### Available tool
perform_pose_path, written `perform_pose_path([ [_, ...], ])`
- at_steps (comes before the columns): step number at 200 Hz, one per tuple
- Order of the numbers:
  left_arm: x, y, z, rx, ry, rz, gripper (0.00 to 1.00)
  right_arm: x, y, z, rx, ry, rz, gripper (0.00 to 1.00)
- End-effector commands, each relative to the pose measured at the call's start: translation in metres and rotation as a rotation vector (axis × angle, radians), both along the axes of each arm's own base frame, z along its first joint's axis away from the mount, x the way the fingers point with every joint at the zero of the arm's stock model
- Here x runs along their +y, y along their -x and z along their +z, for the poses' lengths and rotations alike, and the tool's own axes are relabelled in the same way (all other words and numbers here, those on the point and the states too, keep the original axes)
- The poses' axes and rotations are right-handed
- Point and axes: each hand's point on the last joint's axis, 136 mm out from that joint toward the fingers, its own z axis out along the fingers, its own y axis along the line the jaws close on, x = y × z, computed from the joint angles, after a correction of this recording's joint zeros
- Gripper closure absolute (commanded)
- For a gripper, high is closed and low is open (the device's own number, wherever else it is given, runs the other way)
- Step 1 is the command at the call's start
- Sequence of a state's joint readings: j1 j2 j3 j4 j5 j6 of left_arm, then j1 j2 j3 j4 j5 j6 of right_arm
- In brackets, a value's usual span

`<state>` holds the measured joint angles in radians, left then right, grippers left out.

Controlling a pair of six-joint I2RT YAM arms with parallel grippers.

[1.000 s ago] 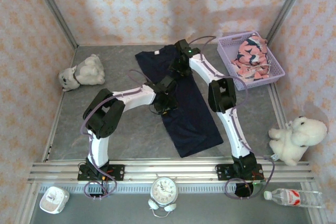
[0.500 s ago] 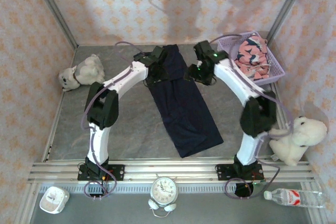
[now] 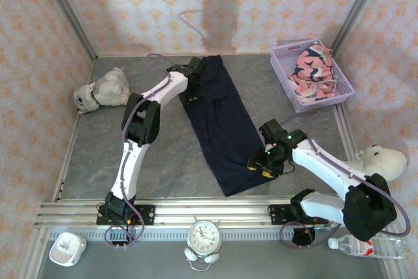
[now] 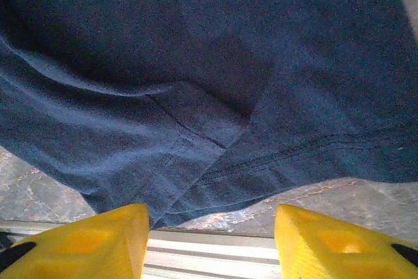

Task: Fold and stack the mixed laundry pile

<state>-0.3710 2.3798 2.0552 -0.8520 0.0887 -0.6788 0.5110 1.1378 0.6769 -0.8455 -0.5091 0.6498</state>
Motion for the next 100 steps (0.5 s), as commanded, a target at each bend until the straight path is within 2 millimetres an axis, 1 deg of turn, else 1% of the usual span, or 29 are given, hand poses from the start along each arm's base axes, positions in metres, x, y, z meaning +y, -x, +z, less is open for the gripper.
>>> perform_pose_path([
  [1,0.012,0.001,-0.009,0.045,-0.033,0.004,0.48,0.014,-0.009,-0.002,-0.031,-0.068,-0.069,0.49],
  [25,0.011,-0.002,-0.013,0.053,-0.024,0.006,0.48,0.018,-0.012,-0.013,-0.043,-0.063,-0.081,0.51],
  [65,0.007,0.000,-0.022,0.075,-0.008,0.004,0.48,0.014,-0.020,-0.027,-0.046,-0.010,-0.074,0.52],
  [84,0.007,0.000,-0.026,0.086,-0.007,0.003,0.48,0.010,-0.019,-0.030,-0.043,0.017,-0.080,0.59],
  [93,0.007,-0.001,-0.028,0.087,-0.005,0.004,0.48,0.007,-0.017,-0.032,-0.038,0.029,-0.086,0.66],
  [100,0.007,-0.002,-0.029,0.089,-0.001,0.005,0.48,0.006,-0.016,-0.034,-0.033,0.033,-0.089,0.68],
])
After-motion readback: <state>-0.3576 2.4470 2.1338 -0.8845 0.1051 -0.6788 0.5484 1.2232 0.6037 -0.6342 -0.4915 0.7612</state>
